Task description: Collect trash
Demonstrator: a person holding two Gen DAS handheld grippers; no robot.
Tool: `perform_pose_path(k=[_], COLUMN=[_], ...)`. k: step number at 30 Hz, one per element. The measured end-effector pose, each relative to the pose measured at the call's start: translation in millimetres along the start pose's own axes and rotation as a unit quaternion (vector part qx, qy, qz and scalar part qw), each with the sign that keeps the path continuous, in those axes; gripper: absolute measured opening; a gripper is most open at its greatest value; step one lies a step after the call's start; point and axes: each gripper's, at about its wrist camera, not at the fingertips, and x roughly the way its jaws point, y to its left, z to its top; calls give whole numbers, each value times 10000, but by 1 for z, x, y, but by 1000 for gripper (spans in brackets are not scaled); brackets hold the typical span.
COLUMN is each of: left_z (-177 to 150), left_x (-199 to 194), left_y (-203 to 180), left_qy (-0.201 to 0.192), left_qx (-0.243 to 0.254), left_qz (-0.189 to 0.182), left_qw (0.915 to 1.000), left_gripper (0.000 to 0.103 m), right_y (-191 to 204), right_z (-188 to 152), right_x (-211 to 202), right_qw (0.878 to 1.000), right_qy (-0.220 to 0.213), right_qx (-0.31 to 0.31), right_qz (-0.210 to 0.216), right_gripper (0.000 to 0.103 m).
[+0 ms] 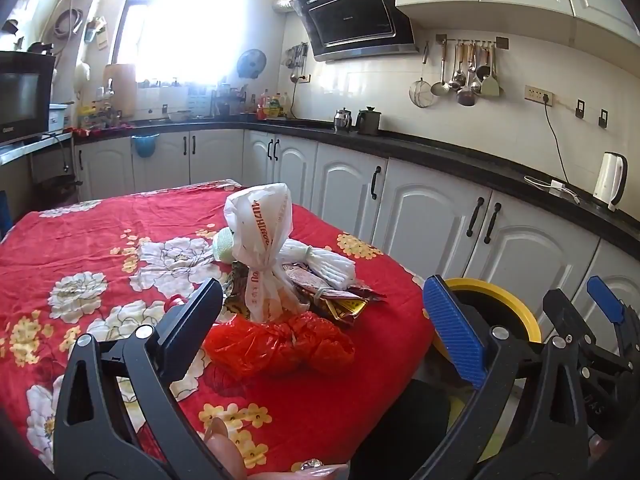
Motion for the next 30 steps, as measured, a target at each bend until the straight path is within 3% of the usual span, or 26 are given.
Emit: perform_pose_path(k=[30], left_z=[1], left_x=[0], left_y=[5], left_qy=[24], left_qx=[-35], left_qz=[-11], left_qw=[10000], left_gripper=[92], right_y=[-1], right_z=[0], right_x=[3], right_qw=[10000], right_qy=[13], right_qx=[10], right_qz=[21], right_gripper=[97])
